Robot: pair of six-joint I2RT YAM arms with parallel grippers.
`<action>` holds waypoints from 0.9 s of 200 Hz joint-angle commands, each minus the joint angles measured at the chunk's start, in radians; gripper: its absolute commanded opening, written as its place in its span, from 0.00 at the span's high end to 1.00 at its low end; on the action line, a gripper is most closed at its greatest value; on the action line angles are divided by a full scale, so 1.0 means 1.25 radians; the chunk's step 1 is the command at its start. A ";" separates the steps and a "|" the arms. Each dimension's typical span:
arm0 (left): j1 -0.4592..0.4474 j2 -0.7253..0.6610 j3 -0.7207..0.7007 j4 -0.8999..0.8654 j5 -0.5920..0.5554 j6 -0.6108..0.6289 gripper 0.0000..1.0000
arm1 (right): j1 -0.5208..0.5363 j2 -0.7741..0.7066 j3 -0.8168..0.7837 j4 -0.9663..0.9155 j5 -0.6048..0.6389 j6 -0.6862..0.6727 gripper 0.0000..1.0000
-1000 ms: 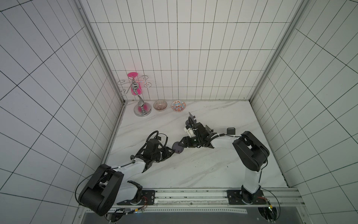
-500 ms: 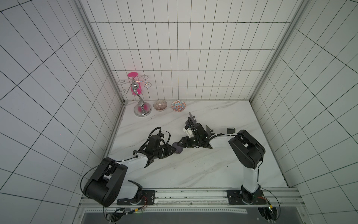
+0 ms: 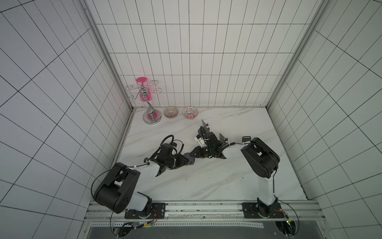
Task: Open the phone stand
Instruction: Pick up the phone stand at the center of the board.
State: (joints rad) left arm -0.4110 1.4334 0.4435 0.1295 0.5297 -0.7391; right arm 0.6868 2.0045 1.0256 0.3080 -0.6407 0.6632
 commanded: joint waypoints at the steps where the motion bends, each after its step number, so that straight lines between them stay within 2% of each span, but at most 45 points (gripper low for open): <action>1: 0.007 0.016 0.023 -0.003 0.017 0.026 0.76 | -0.006 0.020 0.005 0.029 -0.023 0.024 0.79; 35: 0.016 0.038 0.034 -0.004 0.038 0.047 0.76 | -0.008 0.041 0.005 0.084 -0.051 0.058 0.79; 56: 0.022 0.051 0.040 -0.005 0.046 0.056 0.76 | -0.007 0.067 -0.003 0.147 -0.073 0.093 1.00; 86: 0.039 0.049 0.031 0.000 0.053 0.053 0.77 | -0.009 0.090 -0.020 0.227 -0.092 0.138 1.00; 115: 0.083 0.015 0.018 -0.005 0.076 0.047 0.77 | -0.017 0.079 -0.022 0.212 -0.089 0.138 1.00; 142: 0.149 -0.084 0.008 -0.015 0.128 0.003 0.67 | -0.045 0.050 -0.040 0.227 -0.113 0.169 1.00; 180: 0.243 -0.290 0.089 -0.220 0.144 0.054 0.54 | -0.100 -0.030 -0.067 0.255 -0.199 0.218 1.00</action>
State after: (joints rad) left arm -0.1623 1.1885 0.4820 -0.0067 0.6685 -0.7097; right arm 0.6075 2.0499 0.9779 0.6083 -0.8246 0.8909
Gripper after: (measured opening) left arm 0.442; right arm 0.047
